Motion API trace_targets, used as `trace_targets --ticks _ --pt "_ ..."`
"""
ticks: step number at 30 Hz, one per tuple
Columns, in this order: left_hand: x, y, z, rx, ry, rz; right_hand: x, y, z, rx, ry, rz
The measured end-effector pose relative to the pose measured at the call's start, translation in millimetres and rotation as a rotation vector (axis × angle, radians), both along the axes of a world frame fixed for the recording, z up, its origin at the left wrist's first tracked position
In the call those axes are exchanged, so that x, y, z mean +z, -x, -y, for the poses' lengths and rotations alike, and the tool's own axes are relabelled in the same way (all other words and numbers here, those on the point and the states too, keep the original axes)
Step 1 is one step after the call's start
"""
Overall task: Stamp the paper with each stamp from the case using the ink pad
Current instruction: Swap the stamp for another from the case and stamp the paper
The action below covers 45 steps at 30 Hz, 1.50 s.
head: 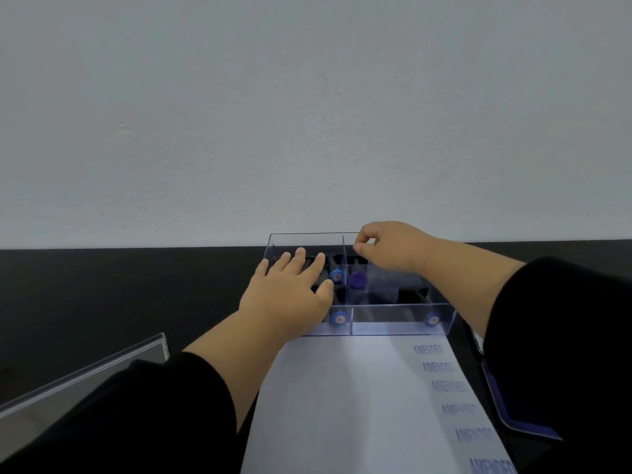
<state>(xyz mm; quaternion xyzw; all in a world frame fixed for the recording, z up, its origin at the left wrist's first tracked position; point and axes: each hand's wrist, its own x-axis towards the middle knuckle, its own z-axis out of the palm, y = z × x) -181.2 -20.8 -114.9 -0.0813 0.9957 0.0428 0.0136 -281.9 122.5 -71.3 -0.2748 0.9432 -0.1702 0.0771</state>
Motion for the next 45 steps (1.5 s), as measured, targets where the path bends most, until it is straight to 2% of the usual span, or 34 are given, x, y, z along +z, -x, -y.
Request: trace_targets --ticks 5,14,23,29,36,41,45 --pt "-2.7 1.8 1.0 0.002 0.008 -0.006 -7.8 6.1 9.0 0.048 -0.021 0.118" --pt "-0.8 -0.7 0.7 -0.003 -0.008 -0.018 -8.9 7.9 13.4 0.104 -0.168 0.107" --pt "-0.4 -1.1 0.7 -0.008 0.002 -0.016 -24.3 20.9 9.3 0.008 0.065 0.107" --pt "-1.4 -2.5 -1.1 -0.001 0.003 -0.01 -24.9 12.3 8.6 -0.02 0.161 -0.006" --pt "5.2 -4.3 -4.6 0.002 0.111 0.069 0.7 3.8 -5.1 -0.004 0.202 -0.107" --pt "13.2 -14.0 -17.5 0.028 0.138 -0.05 21.9 -13.5 -23.9 -0.004 0.2 -0.071" --pt "7.0 -42.7 -35.5 -0.144 0.196 -0.256 37.3 -34.2 -44.6 0.011 0.147 -0.035"
